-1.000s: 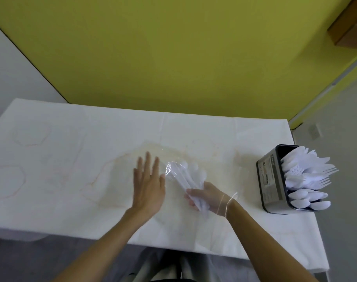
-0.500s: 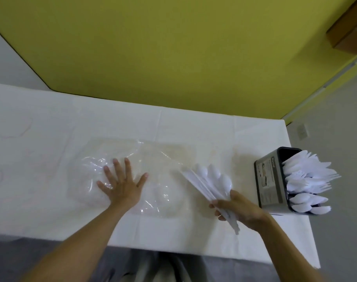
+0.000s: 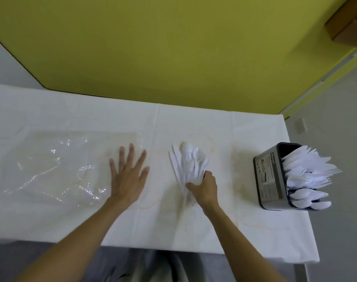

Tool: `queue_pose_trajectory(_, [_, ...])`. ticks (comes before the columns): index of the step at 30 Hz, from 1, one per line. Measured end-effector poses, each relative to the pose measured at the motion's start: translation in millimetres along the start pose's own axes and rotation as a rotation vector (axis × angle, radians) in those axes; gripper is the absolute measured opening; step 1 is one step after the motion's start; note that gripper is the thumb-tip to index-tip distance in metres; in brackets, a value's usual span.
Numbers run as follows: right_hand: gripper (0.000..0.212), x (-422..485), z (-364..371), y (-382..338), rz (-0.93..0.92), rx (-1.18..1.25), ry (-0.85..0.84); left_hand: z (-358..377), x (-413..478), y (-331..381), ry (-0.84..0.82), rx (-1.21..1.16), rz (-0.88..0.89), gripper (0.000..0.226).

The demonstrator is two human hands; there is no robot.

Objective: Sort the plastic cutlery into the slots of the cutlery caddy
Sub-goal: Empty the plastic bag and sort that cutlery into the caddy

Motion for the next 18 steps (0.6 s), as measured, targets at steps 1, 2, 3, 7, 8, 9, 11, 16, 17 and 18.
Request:
queue_pose_trajectory(1, [0.057,0,-1,0,-0.013,-0.036,0.014,9,-4,6,-0.024,0.042,0.031,0.053])
queue_pose_trajectory(2, [0.066,0,-3,-1,-0.034,-0.071,0.024,17,-5,3,-0.059,0.075,0.019,0.052])
queue_pose_trajectory(3, [0.074,-2,-6,-3,-0.049,-0.095,0.034,24,-5,-7,-0.095,0.101,-0.020,0.053])
queue_pose_trajectory(7, [0.084,-14,-27,-4,-0.119,-0.195,0.093,24,-5,-51,-0.121,0.150,-0.147,0.054])
queue_pose_trajectory(8, [0.081,-19,-32,-5,-0.172,-0.221,0.117,23,-4,-57,-0.107,0.155,-0.152,0.053])
queue_pose_trajectory(9, [0.075,-23,-34,-9,-0.247,-0.262,0.142,20,-3,-58,-0.072,0.146,-0.151,0.051])
queue_pose_trajectory(11, [0.063,-32,-27,-20,-0.426,-0.400,0.160,8,-2,-40,0.033,0.080,-0.106,0.044])
queue_pose_trajectory(16, [0.053,-34,9,-23,-0.631,-0.729,0.046,4,-12,65,-0.053,-0.337,0.141,0.025])
queue_pose_trajectory(17, [0.053,-31,6,-20,-0.622,-0.737,0.046,8,-14,77,-0.096,-0.423,0.109,0.021])
queue_pose_trajectory(18, [0.053,-30,0,-17,-0.616,-0.738,0.055,12,-15,84,-0.126,-0.493,0.052,0.019])
Point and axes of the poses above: each hand's wrist, its own x-axis towards the middle knuckle, its own z-axis out of the palm, y = z × x, the point moved 9 cm from there along x, towards the middle knuckle, and after that the axes turned 7 degrees about x, right-handed, at the moved point
